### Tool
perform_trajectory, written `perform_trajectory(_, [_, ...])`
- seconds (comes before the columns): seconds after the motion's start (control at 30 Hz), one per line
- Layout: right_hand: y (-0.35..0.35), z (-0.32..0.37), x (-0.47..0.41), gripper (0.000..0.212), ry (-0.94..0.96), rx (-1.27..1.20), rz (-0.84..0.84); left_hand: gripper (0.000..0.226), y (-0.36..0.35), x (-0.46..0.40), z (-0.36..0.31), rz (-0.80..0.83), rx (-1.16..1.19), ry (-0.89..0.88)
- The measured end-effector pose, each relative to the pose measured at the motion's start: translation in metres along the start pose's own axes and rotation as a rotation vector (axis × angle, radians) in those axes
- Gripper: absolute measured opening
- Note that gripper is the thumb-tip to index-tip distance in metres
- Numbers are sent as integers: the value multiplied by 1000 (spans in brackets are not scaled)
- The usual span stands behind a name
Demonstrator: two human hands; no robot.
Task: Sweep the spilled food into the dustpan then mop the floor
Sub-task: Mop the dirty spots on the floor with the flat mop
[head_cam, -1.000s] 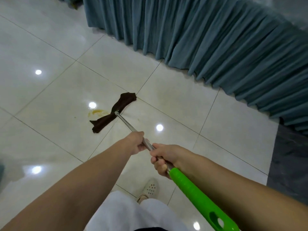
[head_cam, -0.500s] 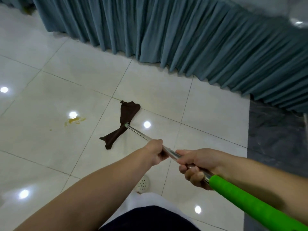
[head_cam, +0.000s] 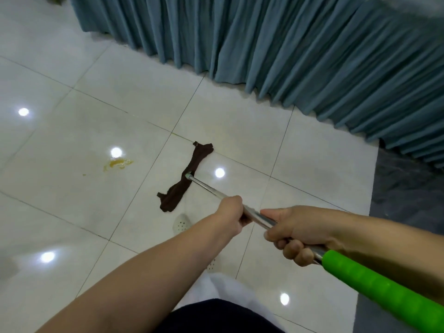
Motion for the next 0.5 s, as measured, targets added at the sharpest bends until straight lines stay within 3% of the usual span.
perform_trajectory(0.13, [-8, 32, -32, 59, -17, 71, 40, 13, 17, -4, -43, -27, 34, -59])
perform_trajectory(0.3, [-34, 89, -68, 43, -28, 75, 119, 35, 48, -6, -106, -53, 88, -118])
perform_trajectory(0.5, [-80, 166, -123, 51, -16, 162, 194, 29, 106, -3, -192, -97, 241, -188])
Point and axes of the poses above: each hand's wrist, its own x-axis away from the middle knuckle, its own y-axis out of the back of the hand, z = x × y, the point moved 7 cm from there along -x, towards the middle knuckle, and after that the axes turned 15 degrees about y, right-handed, at the moved point
